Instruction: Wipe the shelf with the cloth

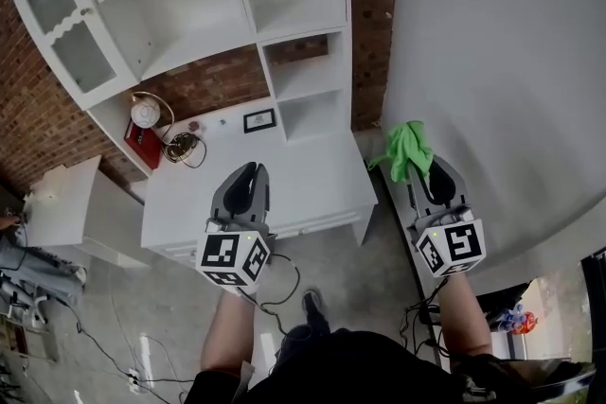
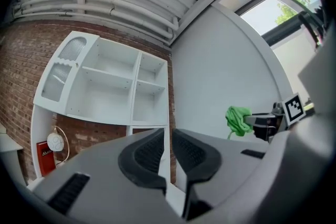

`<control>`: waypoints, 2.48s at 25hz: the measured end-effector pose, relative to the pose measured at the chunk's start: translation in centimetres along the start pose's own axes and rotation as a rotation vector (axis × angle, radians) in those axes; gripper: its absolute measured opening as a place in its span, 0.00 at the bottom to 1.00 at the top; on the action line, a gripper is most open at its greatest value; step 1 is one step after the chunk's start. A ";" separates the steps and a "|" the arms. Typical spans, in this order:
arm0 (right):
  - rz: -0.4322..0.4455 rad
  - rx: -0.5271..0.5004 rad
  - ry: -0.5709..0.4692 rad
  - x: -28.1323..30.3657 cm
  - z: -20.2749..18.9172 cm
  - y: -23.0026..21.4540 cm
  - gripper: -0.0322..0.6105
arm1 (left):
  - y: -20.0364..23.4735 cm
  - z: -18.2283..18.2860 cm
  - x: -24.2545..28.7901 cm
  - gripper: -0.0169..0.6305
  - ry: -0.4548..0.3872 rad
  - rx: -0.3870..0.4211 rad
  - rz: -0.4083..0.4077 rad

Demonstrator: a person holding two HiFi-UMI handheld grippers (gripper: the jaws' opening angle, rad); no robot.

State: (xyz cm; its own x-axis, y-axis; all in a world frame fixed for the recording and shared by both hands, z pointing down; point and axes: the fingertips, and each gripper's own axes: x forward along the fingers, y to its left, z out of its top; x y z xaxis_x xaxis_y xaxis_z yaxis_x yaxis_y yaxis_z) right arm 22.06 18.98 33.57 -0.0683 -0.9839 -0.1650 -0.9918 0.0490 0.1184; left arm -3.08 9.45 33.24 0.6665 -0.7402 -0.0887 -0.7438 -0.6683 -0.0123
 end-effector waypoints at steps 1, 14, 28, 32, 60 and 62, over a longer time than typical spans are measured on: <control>-0.005 -0.002 -0.001 1.0 -0.1 0.0 0.21 | 0.8 0.0 0.8 0.10 -0.003 -0.003 -0.007; -0.081 -0.056 0.027 13.3 -0.6 1.6 0.21 | 12.2 -1.0 8.9 0.10 -0.021 -0.003 -0.057; -0.045 -0.065 0.030 21.2 -2.5 2.1 0.21 | 16.5 -3.1 14.2 0.10 -0.002 -0.027 -0.049; 0.001 -0.051 -0.001 24.1 -3.6 0.8 0.21 | 16.5 -3.7 16.3 0.10 0.008 -0.008 -0.018; 0.313 -0.194 -0.267 41.8 3.6 -0.4 0.20 | 18.6 -0.7 26.7 0.10 -0.022 0.076 0.099; 0.307 -0.236 -0.271 43.1 4.5 0.3 0.20 | 19.3 -0.4 26.4 0.10 -0.029 0.079 0.091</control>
State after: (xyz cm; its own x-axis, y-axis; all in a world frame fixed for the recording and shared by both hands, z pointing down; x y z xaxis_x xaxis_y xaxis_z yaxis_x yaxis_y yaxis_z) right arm 18.31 -22.65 22.10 -0.4120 -0.8479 -0.3336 -0.8715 0.2599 0.4158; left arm 0.24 -23.03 31.09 0.5949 -0.7946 -0.1215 -0.8038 -0.5893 -0.0814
